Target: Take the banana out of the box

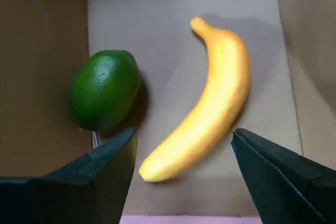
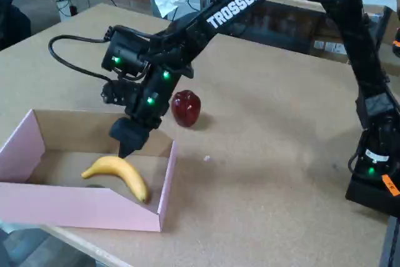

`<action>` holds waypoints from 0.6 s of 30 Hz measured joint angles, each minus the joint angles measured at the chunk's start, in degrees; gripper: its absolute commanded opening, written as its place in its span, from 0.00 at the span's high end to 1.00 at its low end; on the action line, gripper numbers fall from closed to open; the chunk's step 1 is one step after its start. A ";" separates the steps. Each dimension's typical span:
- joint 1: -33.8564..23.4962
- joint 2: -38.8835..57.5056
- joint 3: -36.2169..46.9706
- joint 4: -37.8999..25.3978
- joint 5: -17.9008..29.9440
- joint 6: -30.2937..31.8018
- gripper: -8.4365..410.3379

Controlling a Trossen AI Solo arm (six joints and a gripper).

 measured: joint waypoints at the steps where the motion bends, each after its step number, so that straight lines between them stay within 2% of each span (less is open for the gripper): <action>1: 0.07 0.00 0.00 -0.31 0.22 0.48 0.35; 9: 1.33 0.59 0.00 -1.60 1.46 5.55 0.35; 18: 5.22 2.67 0.02 1.38 1.75 9.31 0.35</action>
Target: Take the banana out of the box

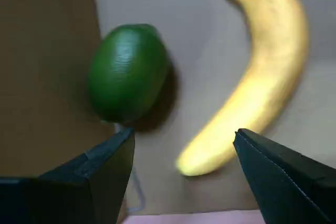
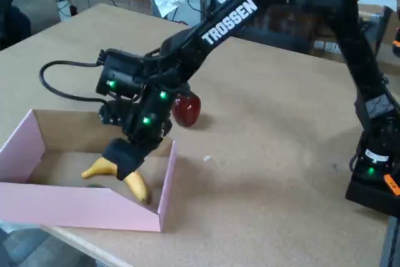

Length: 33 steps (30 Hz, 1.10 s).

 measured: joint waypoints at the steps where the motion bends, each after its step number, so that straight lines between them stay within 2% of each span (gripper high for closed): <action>1: 0.28 0.07 0.00 0.20 0.09 0.44 0.35; 6: 0.87 0.24 -0.02 0.00 2.95 1.77 0.35; 17: 0.96 0.22 -0.02 -2.99 13.18 4.17 0.35; 33: 1.18 0.37 -0.39 -0.92 13.79 13.25 0.35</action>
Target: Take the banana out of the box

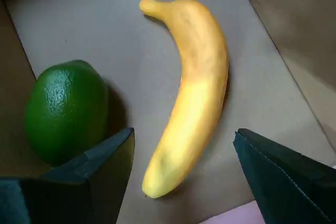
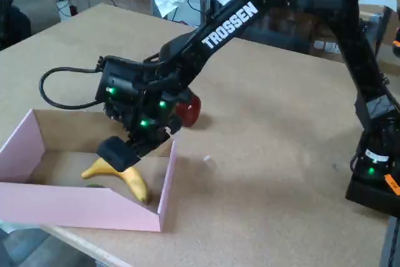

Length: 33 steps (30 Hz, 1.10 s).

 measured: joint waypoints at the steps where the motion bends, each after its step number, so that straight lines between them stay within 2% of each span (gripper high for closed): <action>1: 0.04 0.15 -0.07 0.15 0.00 0.22 0.35; 13: 0.66 5.44 -0.17 5.86 -1.33 1.53 0.35; 24: 0.70 8.15 -0.15 7.76 -1.09 2.67 0.37; 28: 0.68 8.35 -0.11 8.15 -0.70 3.34 0.48; 33: 0.66 8.35 -0.13 8.96 -0.48 3.63 0.76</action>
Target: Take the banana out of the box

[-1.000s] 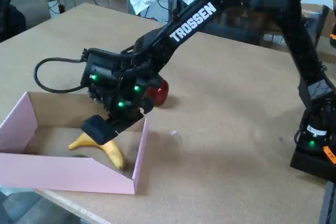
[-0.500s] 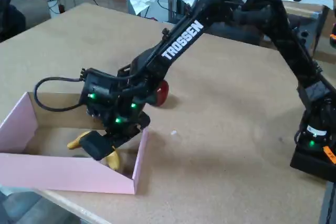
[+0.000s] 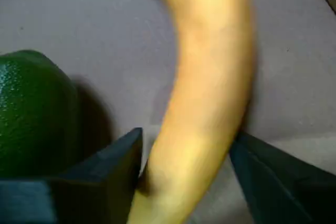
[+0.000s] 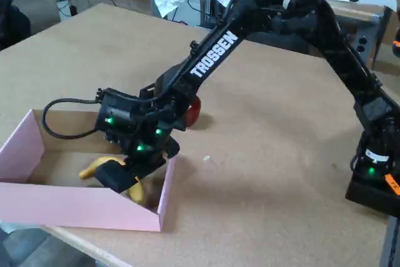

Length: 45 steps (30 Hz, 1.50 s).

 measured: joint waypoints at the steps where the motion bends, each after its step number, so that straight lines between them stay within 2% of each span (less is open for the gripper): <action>1: -0.02 0.00 0.00 0.20 0.02 0.00 0.81; 4: 0.00 0.00 -0.02 0.72 0.07 0.00 0.97; 5: -0.04 0.00 -0.02 0.76 0.09 0.00 0.99; 16: -0.02 -0.70 -0.04 0.96 1.18 -0.74 0.98; 31: -0.02 -8.76 -0.04 0.50 8.00 -4.15 0.98; 37: -0.02 -12.76 -0.04 0.00 9.68 -8.07 0.98; 45: 0.00 -20.09 -0.04 -1.16 11.58 -17.11 0.98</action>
